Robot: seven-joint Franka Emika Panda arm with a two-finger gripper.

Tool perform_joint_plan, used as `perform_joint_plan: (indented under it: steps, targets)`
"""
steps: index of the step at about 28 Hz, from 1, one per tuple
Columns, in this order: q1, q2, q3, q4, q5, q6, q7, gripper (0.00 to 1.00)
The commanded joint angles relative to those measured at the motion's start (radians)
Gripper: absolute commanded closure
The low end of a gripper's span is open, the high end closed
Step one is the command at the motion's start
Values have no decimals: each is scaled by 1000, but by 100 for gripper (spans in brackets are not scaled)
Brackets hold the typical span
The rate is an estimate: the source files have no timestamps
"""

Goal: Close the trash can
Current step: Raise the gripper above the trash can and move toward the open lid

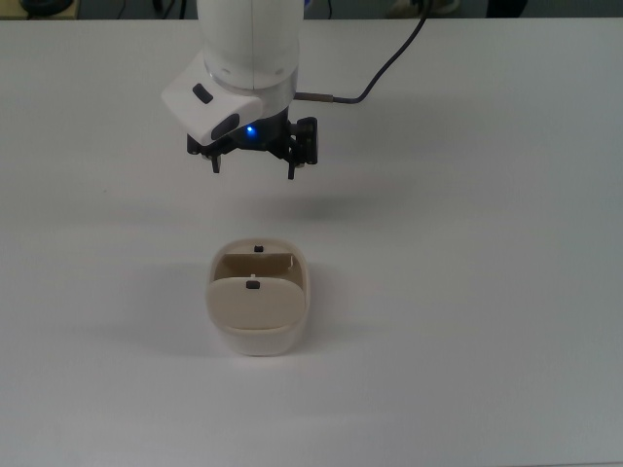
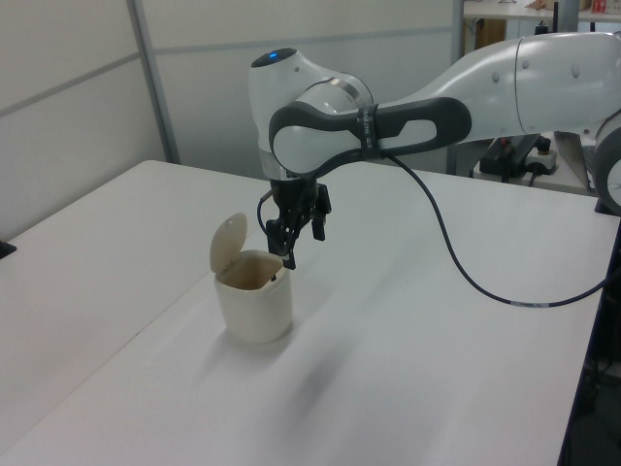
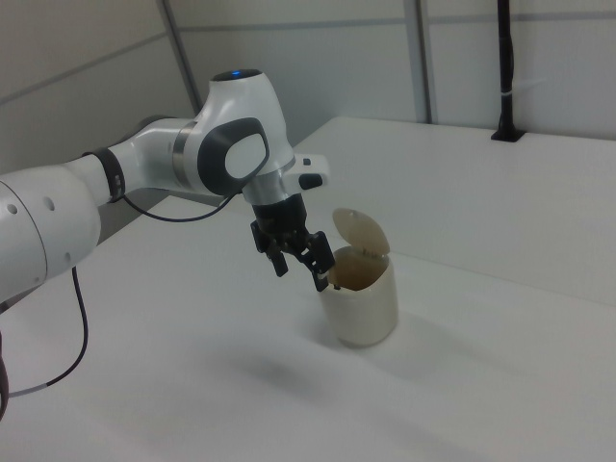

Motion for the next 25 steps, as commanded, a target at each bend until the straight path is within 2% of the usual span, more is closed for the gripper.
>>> perform_joint_plan:
  steps: [1,4,25]
  targets:
    - [1,-10,-5,-6,-19,-16,37,59]
    - [-4,-12,-8,1,-11,-24,30,100]
    - [-16,-21,-7,-1,11,-26,31,100]
